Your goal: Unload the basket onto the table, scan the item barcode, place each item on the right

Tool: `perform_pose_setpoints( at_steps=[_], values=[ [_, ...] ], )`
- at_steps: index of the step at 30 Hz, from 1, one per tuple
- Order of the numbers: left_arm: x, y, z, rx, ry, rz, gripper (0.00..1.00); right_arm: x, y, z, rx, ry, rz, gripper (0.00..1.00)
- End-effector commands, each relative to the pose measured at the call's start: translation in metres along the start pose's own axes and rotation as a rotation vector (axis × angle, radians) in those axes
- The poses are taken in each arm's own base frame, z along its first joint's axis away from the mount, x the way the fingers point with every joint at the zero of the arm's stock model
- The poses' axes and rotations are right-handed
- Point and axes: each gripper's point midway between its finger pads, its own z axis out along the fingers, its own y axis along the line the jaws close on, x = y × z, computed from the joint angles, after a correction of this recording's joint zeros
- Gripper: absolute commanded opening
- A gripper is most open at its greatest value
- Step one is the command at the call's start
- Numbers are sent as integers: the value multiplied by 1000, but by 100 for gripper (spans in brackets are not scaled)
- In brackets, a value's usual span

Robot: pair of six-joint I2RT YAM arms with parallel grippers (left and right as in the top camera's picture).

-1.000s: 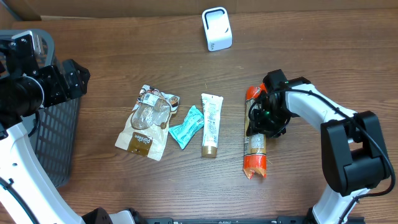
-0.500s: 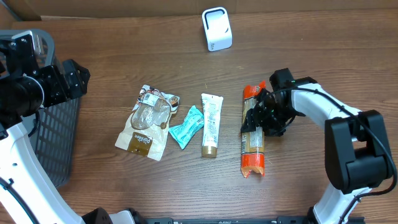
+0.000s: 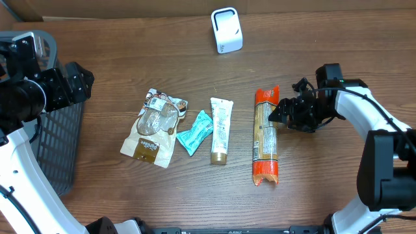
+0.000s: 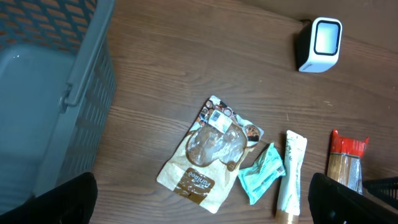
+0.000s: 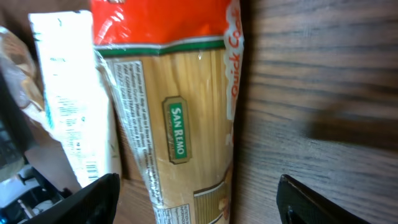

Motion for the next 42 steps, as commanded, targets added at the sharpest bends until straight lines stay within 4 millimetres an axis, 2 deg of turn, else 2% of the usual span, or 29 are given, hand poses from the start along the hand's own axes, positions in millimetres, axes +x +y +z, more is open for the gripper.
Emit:
perform_pose_setpoints(
  at_steps=[1, 7, 10, 13, 16, 18, 22, 26, 29, 32, 35, 39, 42],
  values=[
    [-1, -1, 0, 12, -1, 18, 100, 19, 11, 12, -108, 30, -11, 83],
    [-1, -1, 0, 12, -1, 18, 99, 40, 16, 41, -180, 46, -27, 85],
    [-1, -1, 0, 12, -1, 18, 100, 37, 19, 51, -189, 19, -18, 84],
    [-1, -1, 0, 12, -1, 18, 100, 32, 21, 56, -181, -4, -14, 79],
    [-1, -1, 0, 12, -1, 18, 100, 31, 22, 56, -182, -11, -19, 66],
    [-1, -1, 0, 12, -1, 18, 100, 30, 22, 56, -183, -11, -20, 50],
    [-1, -1, 0, 12, -1, 18, 100, 28, 24, 56, -191, -18, -7, 39],
    [-1, -1, 0, 12, -1, 18, 100, 27, 29, 55, -221, -21, -20, 15],
    [-1, -1, 0, 12, -1, 18, 100, 28, 35, 53, -257, -12, -23, 4],
    [-1, -1, 0, 13, -1, 18, 99, 30, 48, 45, -335, 1, -27, 4],
    [-1, -1, 0, 12, -1, 18, 100, 31, 63, 28, -411, 5, -57, 4],
    [-1, -1, 0, 12, -1, 18, 100, 33, 89, -13, -513, -33, -181, 4],
    [-1, -1, 0, 13, -1, 18, 99, 30, 101, -47, -520, -92, -237, 4]
  ],
)
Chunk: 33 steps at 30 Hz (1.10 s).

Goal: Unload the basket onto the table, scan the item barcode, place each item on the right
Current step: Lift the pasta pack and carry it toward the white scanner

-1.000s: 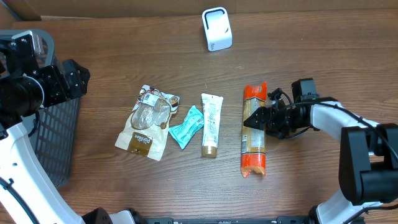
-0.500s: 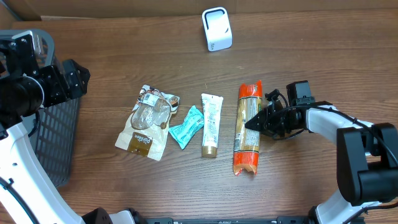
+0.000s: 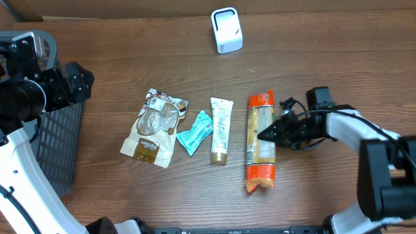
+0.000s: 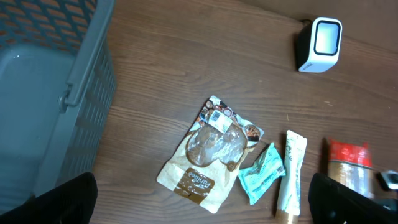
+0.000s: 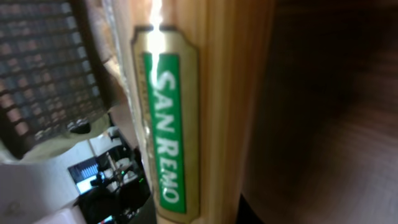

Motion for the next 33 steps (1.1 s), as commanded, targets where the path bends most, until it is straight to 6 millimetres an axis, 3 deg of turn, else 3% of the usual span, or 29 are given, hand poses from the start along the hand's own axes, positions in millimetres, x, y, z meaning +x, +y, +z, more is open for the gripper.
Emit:
perform_pose_setpoints(
  at_steps=[1, 8, 14, 19, 23, 27, 30, 33],
  values=[
    [-1, -1, 0, 12, -1, 18, 100, -19, 84, -56, -174, -131, -295, 4],
    [-1, -1, 0, 12, -1, 18, 100, -14, 140, -101, -172, -216, -418, 4],
    [-1, -1, 0, 12, -1, 18, 99, -6, 172, -114, -175, -213, -446, 4],
    [-1, -1, 0, 12, -1, 18, 100, -15, 193, -118, -77, -248, -418, 4],
    [-1, -1, 0, 12, -1, 18, 100, -45, 187, -129, 211, -415, -353, 4],
    [-1, -1, 0, 12, -1, 18, 100, -80, 182, -146, 537, -646, -394, 4],
    [-1, -1, 0, 12, -1, 18, 100, -110, 184, -151, 703, -810, -433, 4],
    [-1, -1, 0, 12, -1, 18, 99, -144, 197, -144, 777, -949, -498, 4]
  ],
)
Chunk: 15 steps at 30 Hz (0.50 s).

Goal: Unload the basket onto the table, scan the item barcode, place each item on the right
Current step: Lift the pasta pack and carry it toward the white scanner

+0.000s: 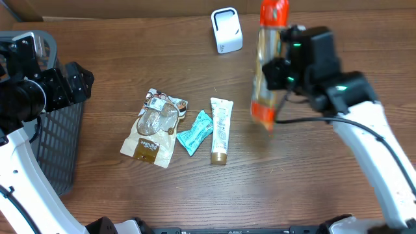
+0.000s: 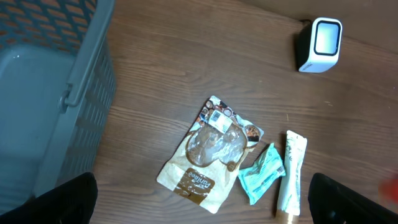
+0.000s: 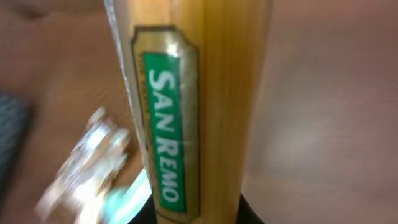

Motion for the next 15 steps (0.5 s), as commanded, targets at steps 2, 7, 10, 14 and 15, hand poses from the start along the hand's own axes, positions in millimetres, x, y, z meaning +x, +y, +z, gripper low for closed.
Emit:
perform_pose_setpoints(
  at_steps=[2, 7, 10, 14, 15],
  values=[
    [-1, -1, 0, 12, -1, 18, 99, -64, -13, 19, 262, -269, -136, 4],
    [-1, -1, 0, 12, -1, 18, 100, -85, -1, 64, 290, -332, -473, 4],
    [-1, -1, 0, 12, -1, 18, 100, -93, 2, 79, 303, -366, -543, 4],
    [-1, -1, 0, 12, -1, 18, 100, -113, 3, 80, 338, -461, -543, 4],
    [-1, -1, 0, 12, -1, 18, 100, -119, 6, 77, 338, -490, -552, 4]
  ],
)
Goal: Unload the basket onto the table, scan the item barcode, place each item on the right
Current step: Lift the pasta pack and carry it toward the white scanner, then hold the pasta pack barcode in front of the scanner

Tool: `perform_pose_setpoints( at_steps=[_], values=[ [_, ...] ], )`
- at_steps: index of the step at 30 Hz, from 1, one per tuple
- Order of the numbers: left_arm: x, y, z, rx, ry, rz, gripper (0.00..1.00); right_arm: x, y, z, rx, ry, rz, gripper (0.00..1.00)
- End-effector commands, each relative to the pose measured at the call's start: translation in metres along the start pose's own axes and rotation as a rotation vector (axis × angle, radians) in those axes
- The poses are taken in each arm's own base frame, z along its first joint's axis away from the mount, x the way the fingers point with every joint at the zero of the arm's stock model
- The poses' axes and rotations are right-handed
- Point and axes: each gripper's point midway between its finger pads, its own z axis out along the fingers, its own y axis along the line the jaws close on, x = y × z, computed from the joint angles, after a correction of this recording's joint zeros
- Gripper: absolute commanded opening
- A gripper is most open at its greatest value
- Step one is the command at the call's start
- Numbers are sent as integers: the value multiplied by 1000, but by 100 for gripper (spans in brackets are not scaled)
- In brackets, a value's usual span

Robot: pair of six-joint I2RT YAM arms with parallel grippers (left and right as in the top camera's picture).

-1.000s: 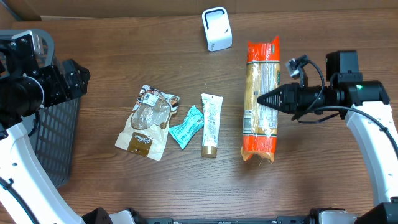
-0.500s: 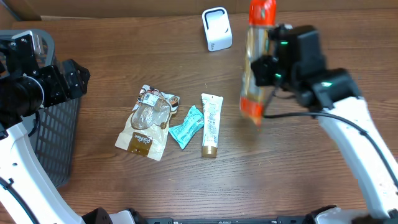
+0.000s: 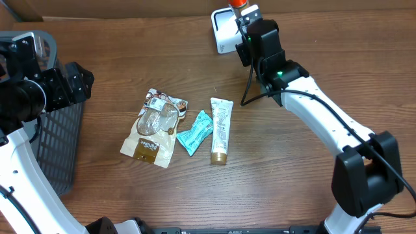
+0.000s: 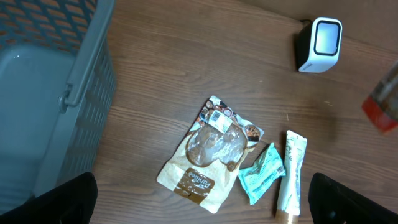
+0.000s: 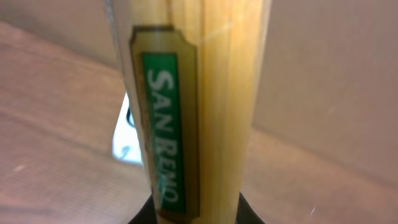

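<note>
The long spaghetti pack [image 5: 193,106], with a green San Remo label and red ends, stands upright in my right gripper [image 5: 196,214], which is shut on it. In the overhead view that gripper [image 3: 252,29] is at the back of the table right beside the white scanner [image 3: 224,32], with the pack's red end [image 3: 239,2] showing above it. The scanner [image 5: 126,134] shows just behind the pack. The left wrist view shows the scanner [image 4: 318,43] and a blurred red pack end [image 4: 384,107]. My left gripper [image 4: 202,208] is open, high over the table's left side.
A brown pouch [image 3: 153,127], a teal sachet [image 3: 195,132] and a white tube [image 3: 220,130] lie in a row at mid table. A dark mesh basket [image 3: 55,149] stands at the left edge under my left arm.
My right gripper has moved with the spaghetti pack from above mid table, right of the tube, to the back, now next to the scanner. The left arm has not moved.
The spaghetti pack lay on the table right of the tube with my right gripper beside it. Then the gripper was at the pack's middle. Then it held the pack upright above the table, and now holds it at the scanner.
</note>
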Motion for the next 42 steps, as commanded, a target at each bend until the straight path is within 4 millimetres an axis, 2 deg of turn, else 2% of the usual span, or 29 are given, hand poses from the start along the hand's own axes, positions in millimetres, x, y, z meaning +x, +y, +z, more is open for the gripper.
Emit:
perform_pose_setpoints(
  at_steps=[1, 3, 7, 10, 14, 18, 23, 36, 42],
  values=[
    [-1, -1, 0, 12, -1, 18, 99, -69, -31, -25, 111, -197, -38, 4],
    [-1, -1, 0, 12, -1, 18, 100, -82, -33, -27, 122, -254, -50, 4],
    [-1, -1, 0, 12, -1, 18, 100, -92, -23, -17, 113, -324, -153, 4],
    [-1, -1, 0, 12, -1, 18, 99, -90, -14, 0, 145, -354, -280, 4],
    [-1, -1, 0, 13, -1, 18, 100, -77, 4, 27, 182, -374, -445, 4],
    [-1, -1, 0, 12, -1, 18, 100, -70, 22, 43, 219, -418, -550, 4],
    [-1, -1, 0, 12, -1, 18, 100, -73, 38, 45, 233, -477, -607, 4],
    [-1, -1, 0, 12, -1, 18, 99, -83, 74, 37, 115, -575, -645, 4],
    [-1, -1, 0, 12, -1, 18, 99, -82, 77, 37, 114, -578, -685, 4]
  ],
)
